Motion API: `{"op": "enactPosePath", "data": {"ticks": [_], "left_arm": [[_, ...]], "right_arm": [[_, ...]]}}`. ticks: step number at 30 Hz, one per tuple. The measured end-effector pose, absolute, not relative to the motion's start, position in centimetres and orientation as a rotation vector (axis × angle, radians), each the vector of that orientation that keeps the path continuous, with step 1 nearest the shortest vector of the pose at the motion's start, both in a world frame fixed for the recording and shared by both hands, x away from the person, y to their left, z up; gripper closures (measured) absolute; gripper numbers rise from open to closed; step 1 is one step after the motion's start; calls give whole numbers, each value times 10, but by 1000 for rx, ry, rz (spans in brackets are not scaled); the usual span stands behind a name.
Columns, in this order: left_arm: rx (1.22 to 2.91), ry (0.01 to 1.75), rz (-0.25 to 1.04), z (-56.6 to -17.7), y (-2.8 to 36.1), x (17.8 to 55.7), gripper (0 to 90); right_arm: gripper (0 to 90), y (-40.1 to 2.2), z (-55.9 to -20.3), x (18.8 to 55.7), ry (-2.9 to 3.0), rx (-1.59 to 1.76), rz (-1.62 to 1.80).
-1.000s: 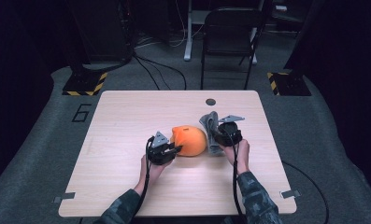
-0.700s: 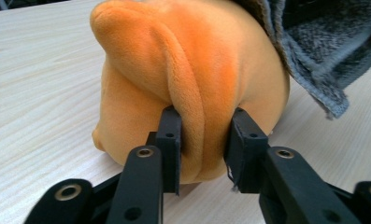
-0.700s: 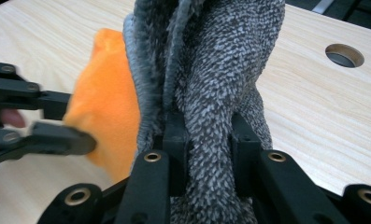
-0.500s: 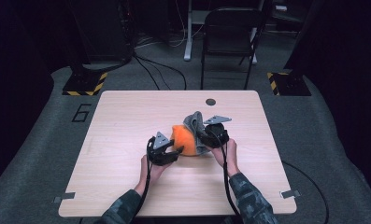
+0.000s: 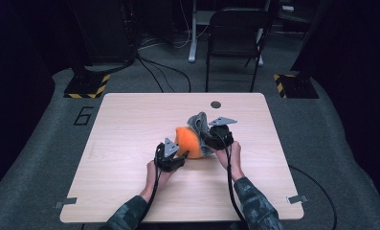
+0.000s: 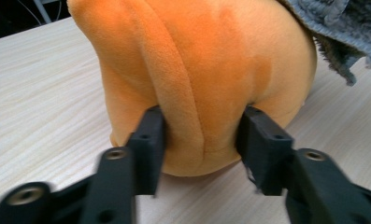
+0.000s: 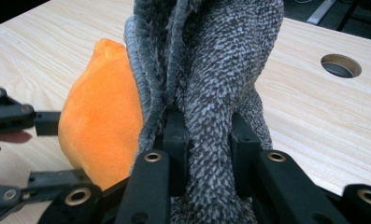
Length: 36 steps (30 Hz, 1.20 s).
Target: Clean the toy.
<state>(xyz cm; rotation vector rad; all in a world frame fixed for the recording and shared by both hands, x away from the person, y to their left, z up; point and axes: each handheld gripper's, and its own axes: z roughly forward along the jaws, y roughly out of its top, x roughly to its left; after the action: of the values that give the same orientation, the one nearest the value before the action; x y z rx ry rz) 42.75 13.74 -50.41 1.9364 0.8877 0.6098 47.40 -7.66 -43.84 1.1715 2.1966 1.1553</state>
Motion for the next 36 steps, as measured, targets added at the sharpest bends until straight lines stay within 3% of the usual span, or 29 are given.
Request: {"op": "enactPosePath", "data": {"ticks": [4,8,17,22,36], "left_arm": [[1917,887,608,-503,139,427,721],[1900,913,538,-494,141,426,775],[1870,919,465,-483,136,415,784],[1871,934,459,-485,135,416,784],[1867,948,456,-490,134,420,784]], "right_arm": [[734,-77,-438,473,2184,1183,1167],[736,-78,-430,470,2175,1170,1171],[735,-56,-403,445,2190,1071,1235],[733,-34,-418,441,2227,1010,1123],[734,-33,-426,440,2208,957,971]]}}
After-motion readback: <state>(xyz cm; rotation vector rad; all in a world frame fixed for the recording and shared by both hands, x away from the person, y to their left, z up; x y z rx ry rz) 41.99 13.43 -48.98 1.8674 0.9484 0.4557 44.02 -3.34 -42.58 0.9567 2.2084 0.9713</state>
